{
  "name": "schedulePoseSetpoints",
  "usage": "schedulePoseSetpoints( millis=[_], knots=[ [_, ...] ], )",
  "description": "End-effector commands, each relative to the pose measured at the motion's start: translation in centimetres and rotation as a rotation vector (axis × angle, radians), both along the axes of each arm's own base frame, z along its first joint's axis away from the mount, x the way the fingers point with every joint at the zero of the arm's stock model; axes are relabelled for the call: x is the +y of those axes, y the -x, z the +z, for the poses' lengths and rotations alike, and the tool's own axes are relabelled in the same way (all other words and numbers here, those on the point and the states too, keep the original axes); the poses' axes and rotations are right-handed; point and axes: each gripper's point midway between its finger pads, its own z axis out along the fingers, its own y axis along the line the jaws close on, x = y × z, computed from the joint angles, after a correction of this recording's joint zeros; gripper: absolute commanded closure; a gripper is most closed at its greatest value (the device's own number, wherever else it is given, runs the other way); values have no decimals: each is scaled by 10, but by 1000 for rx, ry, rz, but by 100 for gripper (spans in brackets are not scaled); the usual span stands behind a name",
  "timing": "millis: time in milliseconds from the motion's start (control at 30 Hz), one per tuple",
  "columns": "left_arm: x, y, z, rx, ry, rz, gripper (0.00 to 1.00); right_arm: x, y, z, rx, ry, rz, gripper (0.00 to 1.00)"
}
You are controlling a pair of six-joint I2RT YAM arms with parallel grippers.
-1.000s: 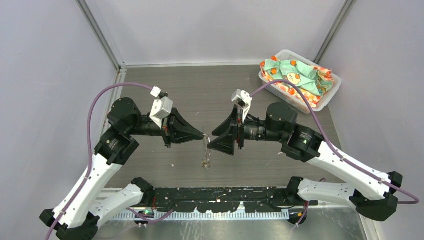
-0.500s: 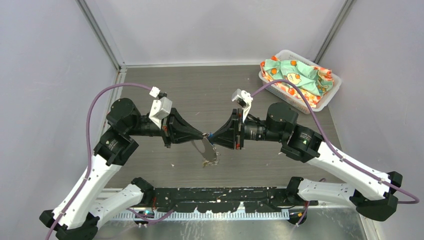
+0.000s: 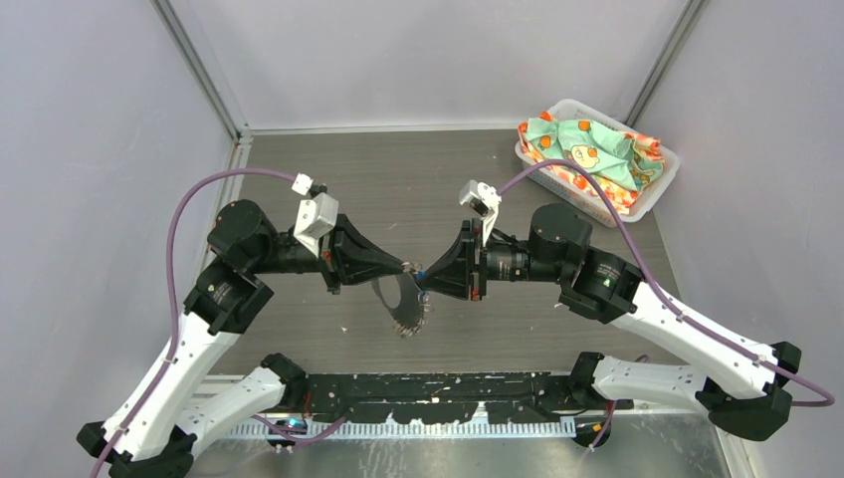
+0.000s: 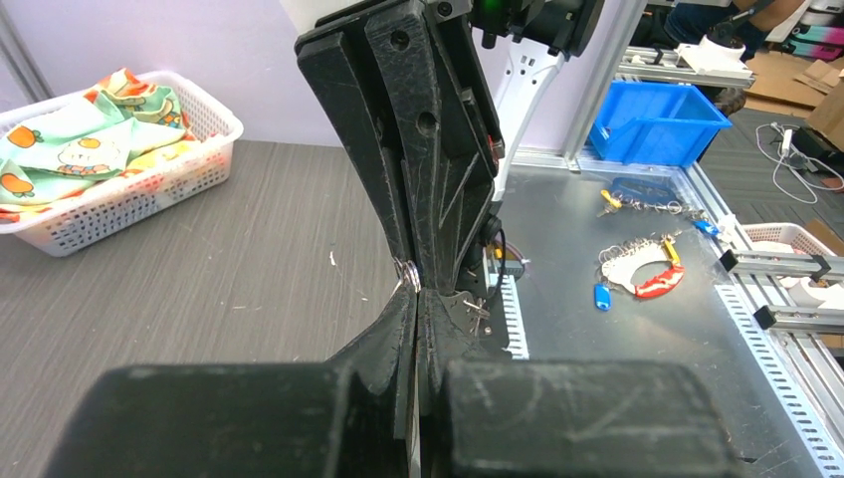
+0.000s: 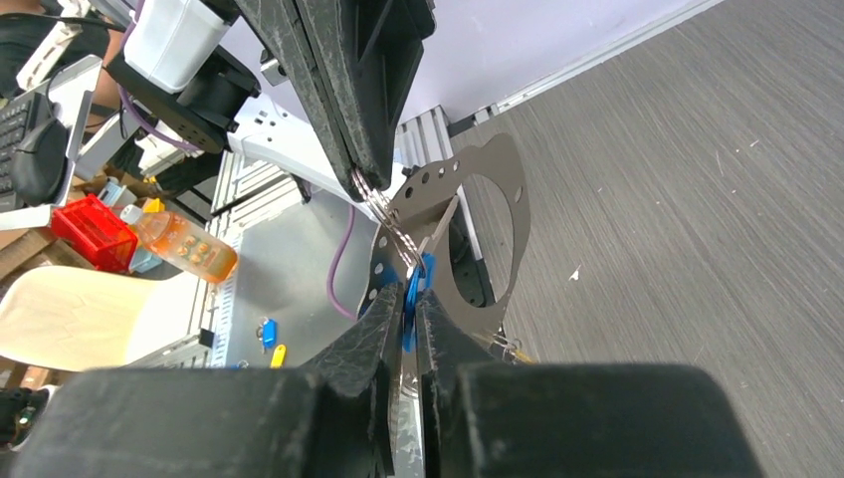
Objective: Put the keys on the keyring
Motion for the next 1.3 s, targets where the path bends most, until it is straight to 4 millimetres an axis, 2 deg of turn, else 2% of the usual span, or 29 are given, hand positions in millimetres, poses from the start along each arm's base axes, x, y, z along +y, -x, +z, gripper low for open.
schedulePoseSetpoints(
  millis=[0, 133, 200, 300, 467, 600, 767, 933, 1033, 1067, 1167, 1200, 1267],
  knots=[
    [1, -1, 23, -83, 68, 12, 100, -2, 7, 0, 9, 12, 33, 83],
    [0, 1, 22, -77, 60, -8, 100, -8, 9, 4, -4, 31, 33, 68],
    [-1, 3, 21, -73, 55, -20, 100, -12, 9, 12, -27, 37, 20, 53],
    [-1, 7, 18, -59, 42, -52, 100, -22, 5, 32, -102, 34, -15, 35],
    [-2, 11, 16, -45, 30, -85, 100, -34, -2, 64, -244, 17, -64, 17],
    [-1, 15, 16, -37, 23, -110, 100, -28, -9, 72, -293, -6, -71, 1],
    [0, 21, 18, -35, 19, -141, 100, -17, -16, 68, -280, 5, -77, 0],
    [2, 25, 21, -33, 22, -147, 100, -35, -27, 84, -256, -210, -241, 0],
    [2, 25, 22, -29, 23, -142, 100, -34, -25, 75, -264, -124, -212, 0],
    [2, 25, 22, -24, 23, -141, 100, -30, -19, 74, -264, -90, -162, 6],
    [1, 24, 22, -23, 25, -140, 100, -17, -1, 62, -248, -5, -3, 34],
    [1, 23, 22, -22, 25, -140, 100, -15, 2, 61, -241, 6, 26, 40],
    [1, 23, 22, -20, 25, -137, 100, -12, 4, 58, -236, 18, 50, 43]
  ],
)
